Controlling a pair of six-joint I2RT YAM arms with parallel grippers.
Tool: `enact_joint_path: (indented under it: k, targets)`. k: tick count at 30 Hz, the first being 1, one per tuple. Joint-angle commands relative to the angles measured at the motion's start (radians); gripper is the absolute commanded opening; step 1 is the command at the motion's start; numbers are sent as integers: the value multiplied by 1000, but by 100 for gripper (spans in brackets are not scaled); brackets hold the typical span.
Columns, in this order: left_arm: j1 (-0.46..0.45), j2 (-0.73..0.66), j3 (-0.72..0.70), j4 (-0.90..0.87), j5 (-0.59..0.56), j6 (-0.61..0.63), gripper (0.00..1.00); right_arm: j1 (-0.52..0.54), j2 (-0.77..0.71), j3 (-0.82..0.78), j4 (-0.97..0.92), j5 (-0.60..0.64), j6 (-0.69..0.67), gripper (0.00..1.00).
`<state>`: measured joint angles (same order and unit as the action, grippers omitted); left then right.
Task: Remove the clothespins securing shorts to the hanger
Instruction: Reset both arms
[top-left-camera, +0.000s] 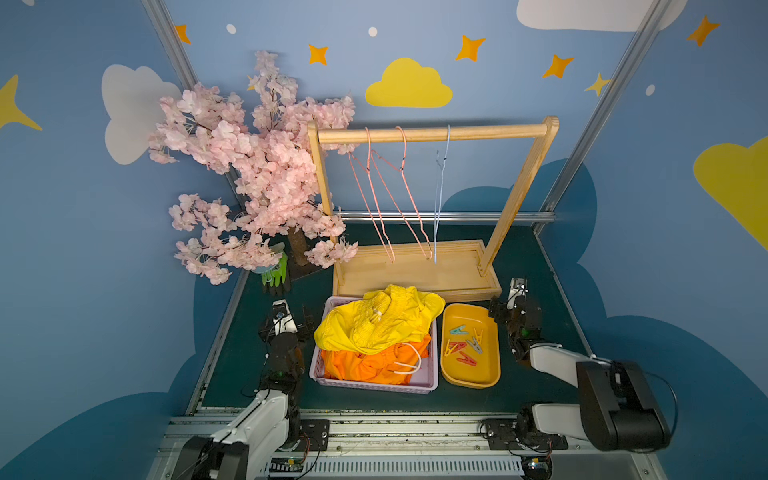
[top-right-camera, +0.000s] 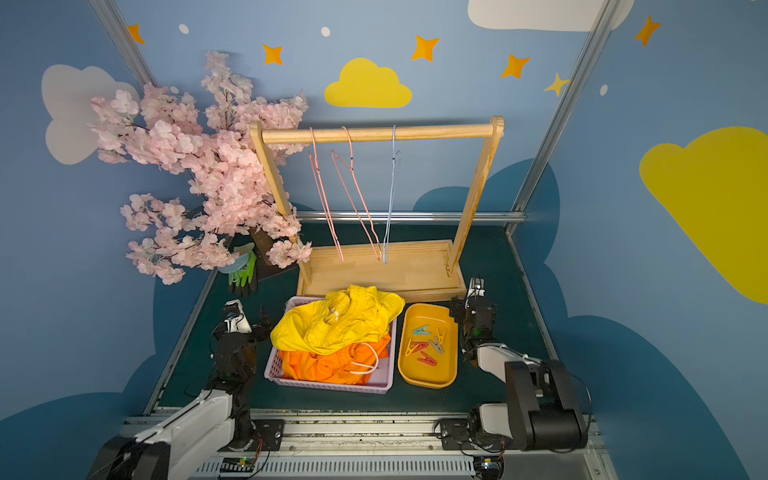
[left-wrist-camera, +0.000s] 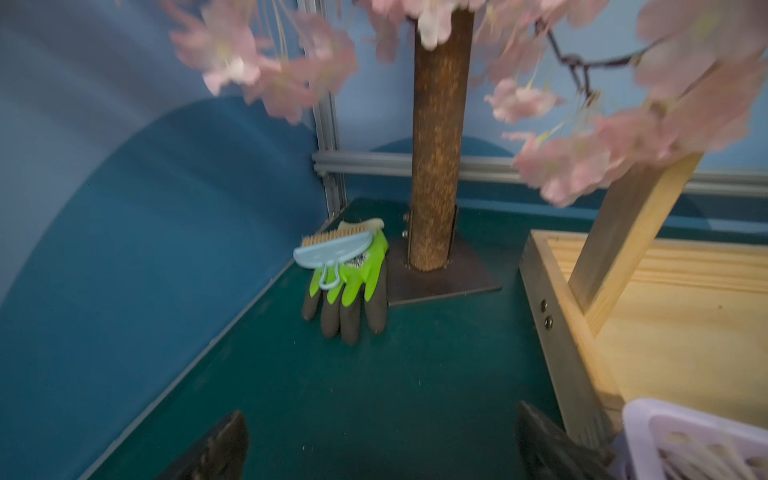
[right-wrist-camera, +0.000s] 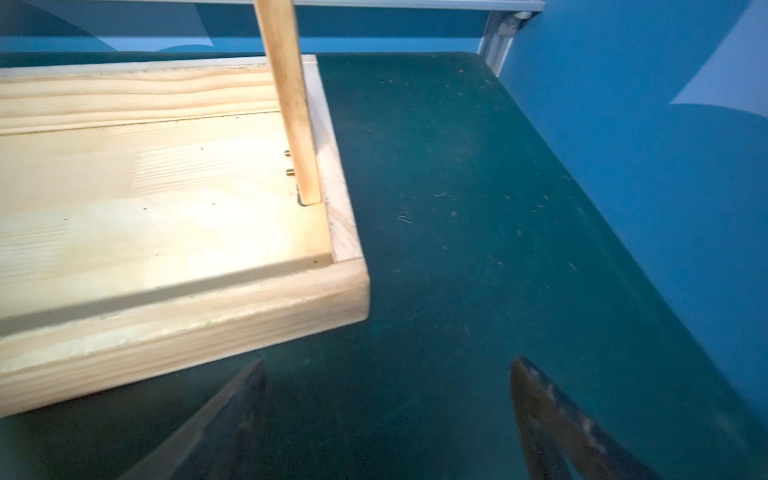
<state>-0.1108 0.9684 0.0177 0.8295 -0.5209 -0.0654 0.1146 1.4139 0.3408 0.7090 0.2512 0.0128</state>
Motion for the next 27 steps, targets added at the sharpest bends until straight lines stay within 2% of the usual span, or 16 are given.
enact_joint_path:
  k: [1,3,6,10,11,13,14,17,19,21,23,25,26,27]
  targets:
    - [44,127,45,134,32,-84,100,16,131,1,267,-78,-85,96]
    - [72,208,76,164,76,-113,100,14,114,12,217,-74,-76,96]
    - [84,281,153,115,113,-73,99,5,44,97,-78,-106,-68,96]
    - [115,513,194,331,189,-34,99,-6,51,105,-80,-119,-68,96]
    - [109,517,199,306,210,-20,98,-6,50,103,-75,-116,-68,96]
    - [107,445,228,138,251,-23,98,-3,49,99,-70,-110,-69,96]
    - [109,447,243,127,266,-21,99,0,47,97,-66,-103,-69,96]
    - [114,624,302,249,404,52,100,2,46,93,-59,-98,-70,96]
    - [115,554,397,-82,417,34,100,-4,49,105,-77,-114,-67,96]
    - [118,630,338,177,406,50,100,-4,50,105,-79,-115,-68,96]
    - [121,559,388,-40,409,29,100,-5,51,105,-79,-115,-68,96]
    - [120,606,349,108,413,42,100,-6,51,110,-82,-117,-69,96]
    - [119,615,344,136,406,45,100,-6,51,109,-82,-118,-69,96]
    - [121,592,355,76,412,37,100,-5,50,107,-83,-118,-68,96]
